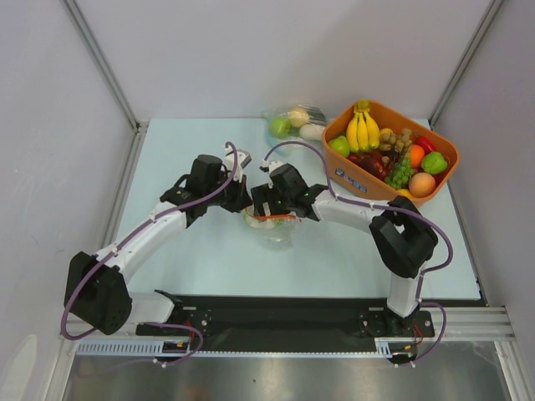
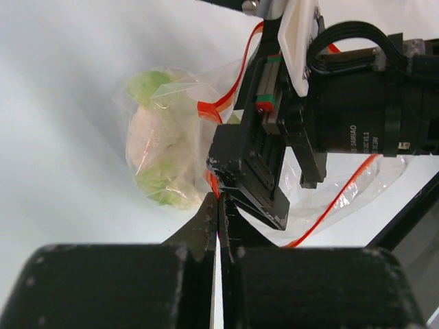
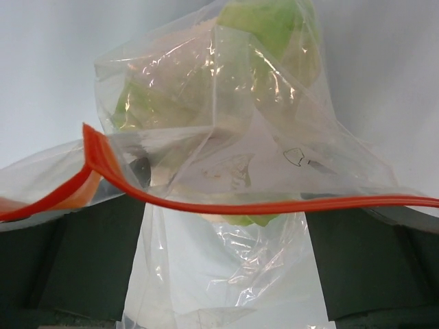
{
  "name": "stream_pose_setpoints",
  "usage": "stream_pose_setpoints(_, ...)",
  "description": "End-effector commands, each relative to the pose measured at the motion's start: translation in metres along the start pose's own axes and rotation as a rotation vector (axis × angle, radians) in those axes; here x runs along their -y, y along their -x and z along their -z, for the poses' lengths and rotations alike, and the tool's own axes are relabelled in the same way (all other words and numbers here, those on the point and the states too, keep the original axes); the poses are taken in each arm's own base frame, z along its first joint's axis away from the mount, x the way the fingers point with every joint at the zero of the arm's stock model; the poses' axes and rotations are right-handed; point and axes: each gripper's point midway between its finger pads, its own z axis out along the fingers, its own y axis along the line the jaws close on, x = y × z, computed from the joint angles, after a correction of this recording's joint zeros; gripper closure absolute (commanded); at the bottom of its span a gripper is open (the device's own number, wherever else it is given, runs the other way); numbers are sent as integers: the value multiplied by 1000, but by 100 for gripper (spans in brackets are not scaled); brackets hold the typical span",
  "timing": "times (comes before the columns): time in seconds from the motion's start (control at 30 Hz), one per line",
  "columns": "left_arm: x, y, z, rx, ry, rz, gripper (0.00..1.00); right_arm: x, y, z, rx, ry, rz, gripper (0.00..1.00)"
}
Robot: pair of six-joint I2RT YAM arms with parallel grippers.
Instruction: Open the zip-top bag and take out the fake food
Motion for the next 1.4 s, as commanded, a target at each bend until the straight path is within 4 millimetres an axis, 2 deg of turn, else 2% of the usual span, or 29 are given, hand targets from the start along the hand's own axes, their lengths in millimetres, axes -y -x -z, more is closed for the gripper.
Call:
stream_pose_setpoints(0.0,7,16,3,45,-35,-31,100,-5,1,-14,15,53,-11,5)
stream_pose_setpoints(0.07,8,16,3,46,-36,-32,100,-3,-3,-19,2,55,-12,5)
stream_pose_setpoints(0.17,6,16,3,47,-30,-33,100,-3,-7,-22,-10,61,-19,12)
stream_pose_setpoints(0.27,6,16,3,47,-29,-34,100,1,-12,-26,-28,52,-33,38)
stream_pose_setpoints(0.3,7,16,4,47,-30,-35,100,1,-12,-27,-30,51,-36,52)
stream_pose_setpoints(0.33,6,16,3,46,-29,-34,100,1,-14,-26,-34,54,-32,57)
stream_pose_setpoints(0.37,6,16,3,45,-29,-34,100,2,-13,-26,-34,54,-33,70)
stream_pose_setpoints(0.47,7,16,3,45,-28,-33,100,1,-11,-22,-29,55,-29,91)
stream_pose_setpoints(0.63,5,16,4,45,-22,-35,100,0,-2,-7,-12,41,-20,100)
stream_pose_setpoints(0.8,4,15,3,41,-16,-33,100,4,4,12,-5,2,-3,100)
stream_pose_setpoints(0.93,3,14,2,37,-14,-32,100,-1,9,26,8,6,16,100)
stream_pose_setpoints(1.07,1,13,1,32,-6,-29,100,-11,20,43,35,31,21,100)
stream_pose_setpoints(1.2,-1,12,1,25,7,-28,100,-19,40,68,97,47,23,100)
stream_pose_setpoints(1.33,1,18,6,59,7,-31,99,-17,48,85,128,41,28,100)
stream_pose_setpoints(1.37,3,23,7,84,1,-37,95,-14,48,87,126,38,22,100)
